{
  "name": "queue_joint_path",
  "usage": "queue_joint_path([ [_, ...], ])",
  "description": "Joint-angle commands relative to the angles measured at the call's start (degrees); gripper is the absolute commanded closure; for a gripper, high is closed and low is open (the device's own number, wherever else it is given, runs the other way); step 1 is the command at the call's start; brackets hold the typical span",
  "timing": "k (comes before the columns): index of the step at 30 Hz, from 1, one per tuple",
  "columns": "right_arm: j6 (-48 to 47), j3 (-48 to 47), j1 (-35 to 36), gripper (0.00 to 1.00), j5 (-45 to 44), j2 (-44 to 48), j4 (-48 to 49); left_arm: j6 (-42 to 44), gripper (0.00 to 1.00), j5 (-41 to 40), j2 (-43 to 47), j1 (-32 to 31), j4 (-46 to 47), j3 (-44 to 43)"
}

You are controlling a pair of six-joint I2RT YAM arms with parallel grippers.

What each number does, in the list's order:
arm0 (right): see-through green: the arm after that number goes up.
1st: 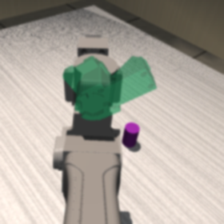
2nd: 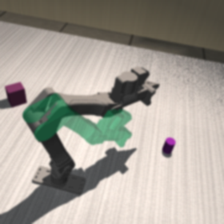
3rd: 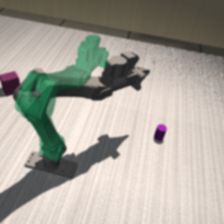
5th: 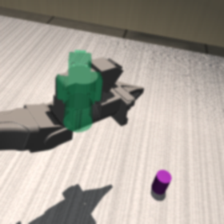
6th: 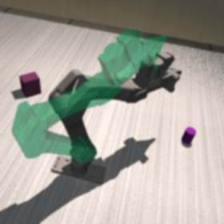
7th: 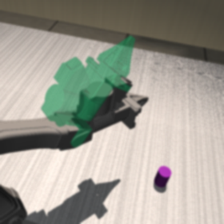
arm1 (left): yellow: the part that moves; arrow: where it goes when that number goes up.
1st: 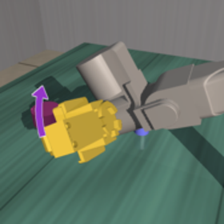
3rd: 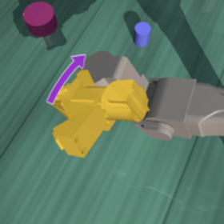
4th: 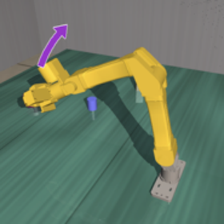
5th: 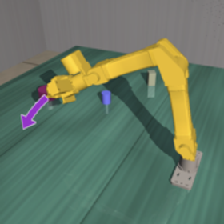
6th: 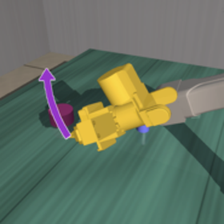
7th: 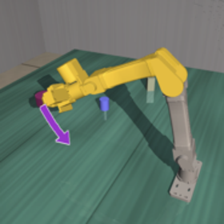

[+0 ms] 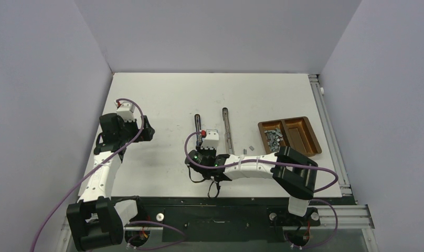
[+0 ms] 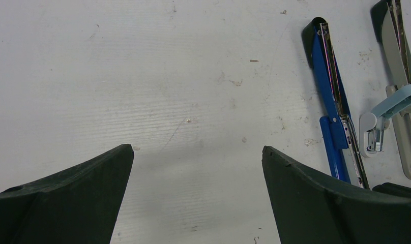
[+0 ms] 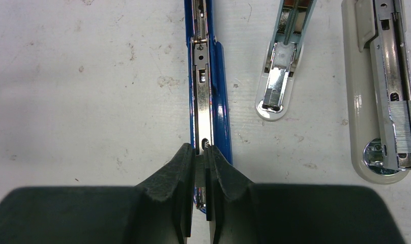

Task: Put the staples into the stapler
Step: Install the staple into the stapler.

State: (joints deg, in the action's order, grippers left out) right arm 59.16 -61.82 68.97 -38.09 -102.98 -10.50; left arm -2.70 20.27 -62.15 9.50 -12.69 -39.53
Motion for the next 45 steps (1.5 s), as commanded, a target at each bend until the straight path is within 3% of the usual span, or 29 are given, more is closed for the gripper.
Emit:
queue_joint_path([
  [1, 0.5, 0.2, -0.4, 0.91, -0.6, -0.7, 1.2, -0.4, 0.04, 1.3, 1.0, 0.3, 1.8, -1.6],
  [31, 0.4, 0.1, -0.6, 0.91, 0.1, -1.3, 1.3, -0.4, 0.04, 1.3, 1.1, 0.3, 1.9, -1.3],
  [45, -1.8, -0.2, 1.2, 0.91, -3.5, 1.4, 2.2, -0.4, 0.04, 1.4, 1.2, 0.3, 1.8, -1.2],
])
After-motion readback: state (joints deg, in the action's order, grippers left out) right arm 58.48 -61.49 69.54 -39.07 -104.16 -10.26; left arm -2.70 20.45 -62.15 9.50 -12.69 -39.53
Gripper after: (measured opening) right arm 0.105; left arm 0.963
